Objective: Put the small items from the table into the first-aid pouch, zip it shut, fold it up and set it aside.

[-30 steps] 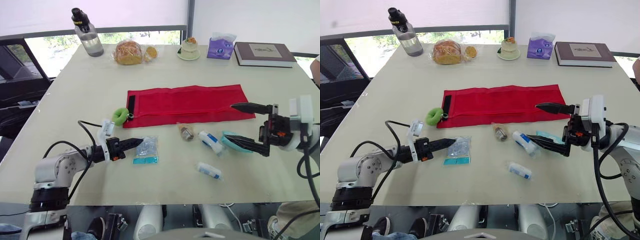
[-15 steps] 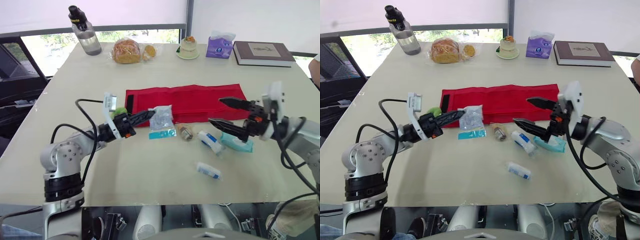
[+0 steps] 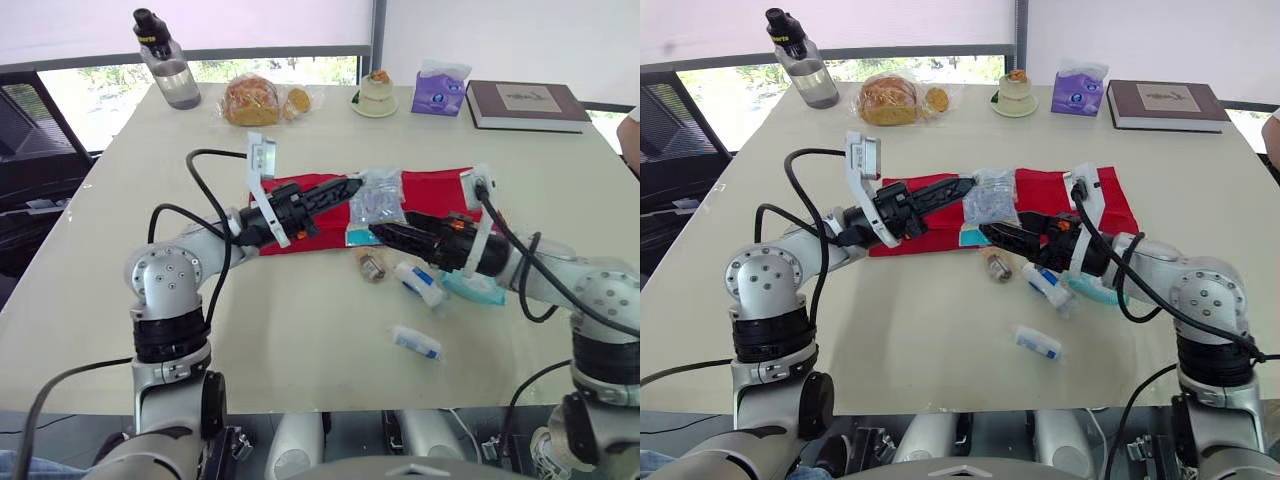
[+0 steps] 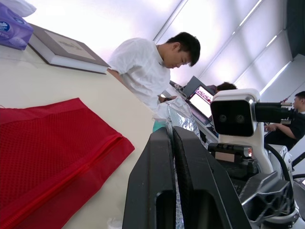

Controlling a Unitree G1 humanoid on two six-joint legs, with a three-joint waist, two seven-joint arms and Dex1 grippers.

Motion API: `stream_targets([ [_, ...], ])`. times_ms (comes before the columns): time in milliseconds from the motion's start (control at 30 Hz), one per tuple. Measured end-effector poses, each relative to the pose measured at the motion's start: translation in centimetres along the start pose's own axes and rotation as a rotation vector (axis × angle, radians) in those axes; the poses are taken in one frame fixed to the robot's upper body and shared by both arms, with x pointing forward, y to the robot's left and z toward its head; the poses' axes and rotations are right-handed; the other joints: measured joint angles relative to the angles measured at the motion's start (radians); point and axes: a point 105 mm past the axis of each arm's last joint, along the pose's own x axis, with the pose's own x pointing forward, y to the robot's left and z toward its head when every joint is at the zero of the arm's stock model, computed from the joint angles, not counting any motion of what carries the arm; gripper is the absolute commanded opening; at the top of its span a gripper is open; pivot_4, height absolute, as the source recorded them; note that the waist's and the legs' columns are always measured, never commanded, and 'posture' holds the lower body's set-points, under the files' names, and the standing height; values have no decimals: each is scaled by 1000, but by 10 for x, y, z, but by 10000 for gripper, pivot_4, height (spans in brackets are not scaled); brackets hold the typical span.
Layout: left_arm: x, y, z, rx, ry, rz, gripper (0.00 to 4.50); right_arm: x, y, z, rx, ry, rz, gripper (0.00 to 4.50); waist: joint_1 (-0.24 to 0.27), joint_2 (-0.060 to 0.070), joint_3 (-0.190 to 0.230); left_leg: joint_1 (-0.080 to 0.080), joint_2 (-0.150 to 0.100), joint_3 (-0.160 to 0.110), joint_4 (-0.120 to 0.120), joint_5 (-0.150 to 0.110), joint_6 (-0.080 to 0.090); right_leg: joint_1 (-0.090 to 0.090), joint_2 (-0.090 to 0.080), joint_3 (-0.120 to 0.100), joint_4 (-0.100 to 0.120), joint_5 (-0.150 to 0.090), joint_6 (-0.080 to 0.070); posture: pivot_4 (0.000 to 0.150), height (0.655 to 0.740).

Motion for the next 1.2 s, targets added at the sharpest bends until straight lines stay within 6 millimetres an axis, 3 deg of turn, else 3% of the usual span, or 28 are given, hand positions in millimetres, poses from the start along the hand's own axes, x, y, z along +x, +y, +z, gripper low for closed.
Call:
stream_targets([
  [67, -1, 1, 0, 5, 4, 6, 1293, 1, 3, 2, 12, -6, 4, 45000, 0, 0, 0, -3, 0, -1, 1, 0, 0, -2, 0, -2, 0, 0, 0, 1500, 7400],
  [400, -1, 4, -8, 19, 29, 15, 0, 2, 5, 6, 63, -36, -15, 205, 3, 0, 0, -6, 0, -1, 2, 0, 0, -2, -1, -6, -1, 0, 0, 1500, 7400],
  [667, -1, 6, -15, 14, 44, 22, 0, 1, 5, 1, 65, -20, -30, 205, 3, 0, 0, -7, 0, -1, 2, 0, 0, -2, -1, -6, -1, 0, 0, 1500, 7400],
  [800, -6, 9, -17, 16, 53, 35, 10373, -5, -5, -1, 44, -5, -86, 0, 3, 0, 0, -7, 0, -1, 2, 0, 0, -2, -1, -6, -1, 0, 0, 1500, 7400],
  [1033, -32, 33, -2, 131, 18, 202, 44214, -17, -21, -2, 28, -2, -151, 0, 3, 0, 0, -6, 0, -1, 2, 0, 0, -3, 0, -6, -1, 0, 0, 1500, 7400],
  [1200, -72, 79, -1, 387, 134, 493, 44214, -28, -31, -4, 35, -8, -193, 0, 4, 0, 0, -6, 0, 0, 1, 0, 0, -3, -1, -6, -2, 0, 0, 1500, 7400],
])
